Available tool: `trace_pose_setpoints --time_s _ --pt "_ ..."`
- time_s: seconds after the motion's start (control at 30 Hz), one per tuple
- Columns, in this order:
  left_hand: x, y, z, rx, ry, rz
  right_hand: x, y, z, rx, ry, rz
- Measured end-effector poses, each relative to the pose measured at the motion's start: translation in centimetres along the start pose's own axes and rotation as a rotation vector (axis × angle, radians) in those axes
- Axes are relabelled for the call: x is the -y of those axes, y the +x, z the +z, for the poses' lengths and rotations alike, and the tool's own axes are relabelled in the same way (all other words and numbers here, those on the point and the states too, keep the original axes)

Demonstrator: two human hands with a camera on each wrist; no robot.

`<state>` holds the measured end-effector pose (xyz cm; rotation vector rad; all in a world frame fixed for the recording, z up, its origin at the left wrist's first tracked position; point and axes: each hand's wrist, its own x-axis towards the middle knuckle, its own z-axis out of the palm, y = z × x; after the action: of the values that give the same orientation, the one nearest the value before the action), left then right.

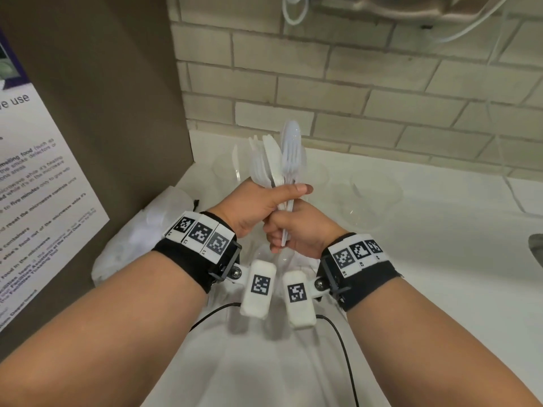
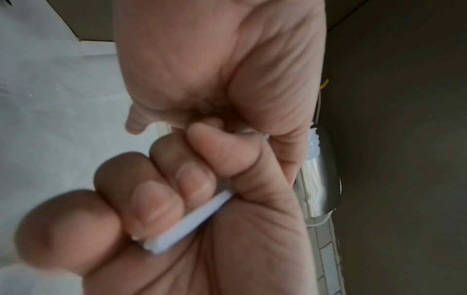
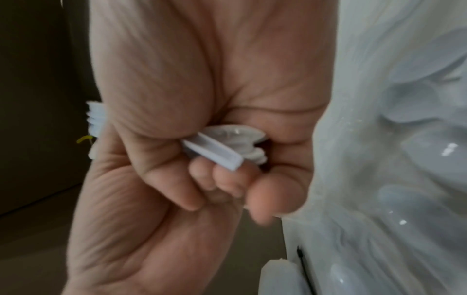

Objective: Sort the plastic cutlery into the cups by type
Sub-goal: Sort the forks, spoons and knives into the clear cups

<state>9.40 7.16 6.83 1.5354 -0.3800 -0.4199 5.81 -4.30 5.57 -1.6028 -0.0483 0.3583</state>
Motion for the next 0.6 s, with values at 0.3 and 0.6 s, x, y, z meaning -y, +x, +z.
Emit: trace_pose_setpoints --time_s 0.3,0.6 --pt "1.9 0.9 -1.8 -0.23 -0.163 0.03 5.3 1.1 -2.2 -0.575 -0.514 -0.345" --pt "2.7 0.7 -2.6 -0.132 -0.024 0.104 7.1 3.4 -0.1 -0.429 -0.719 -0.448"
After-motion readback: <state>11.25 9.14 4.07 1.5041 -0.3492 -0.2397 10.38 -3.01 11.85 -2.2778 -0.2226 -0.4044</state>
